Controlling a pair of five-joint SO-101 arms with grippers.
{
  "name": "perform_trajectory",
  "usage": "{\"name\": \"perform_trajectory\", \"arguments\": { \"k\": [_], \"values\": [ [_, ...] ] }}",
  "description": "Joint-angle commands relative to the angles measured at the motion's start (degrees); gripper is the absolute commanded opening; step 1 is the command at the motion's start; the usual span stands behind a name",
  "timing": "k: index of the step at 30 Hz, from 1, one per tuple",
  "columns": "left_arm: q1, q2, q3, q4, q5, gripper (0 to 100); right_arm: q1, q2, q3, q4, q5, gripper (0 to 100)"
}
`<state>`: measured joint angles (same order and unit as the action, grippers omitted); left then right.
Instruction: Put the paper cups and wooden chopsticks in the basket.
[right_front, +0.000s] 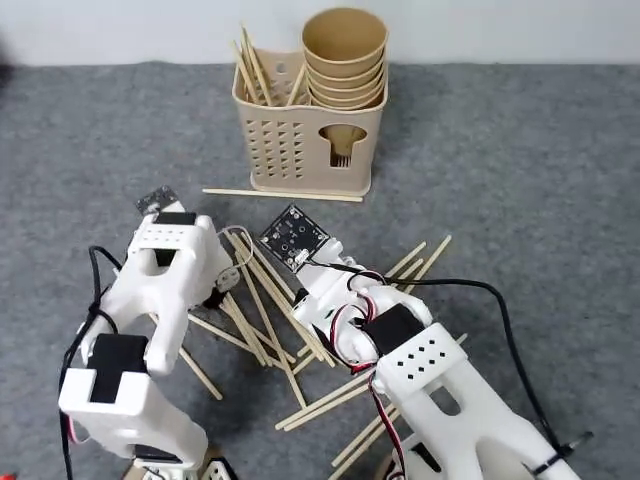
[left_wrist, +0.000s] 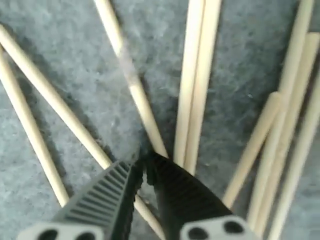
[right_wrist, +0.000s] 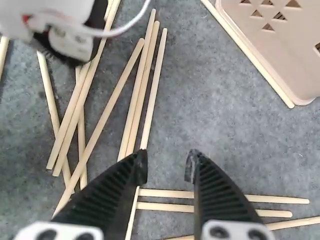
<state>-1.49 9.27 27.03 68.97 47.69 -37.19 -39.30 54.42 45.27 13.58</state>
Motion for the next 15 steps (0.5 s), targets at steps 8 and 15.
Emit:
{"name": "perform_trajectory", "arguments": {
  "k": [8, 15],
  "values": [
    [-0.4, -1.9, -15.3, 17.4, -0.3, 19, 0.7, -2.0, -0.8, -1.3, 0.5, 14.4],
    [0.1, -0.9, -15.3, 15.6, -0.1, 24, 0.7, -2.0, -0.8, -1.3, 0.5, 14.4]
  ]
}}
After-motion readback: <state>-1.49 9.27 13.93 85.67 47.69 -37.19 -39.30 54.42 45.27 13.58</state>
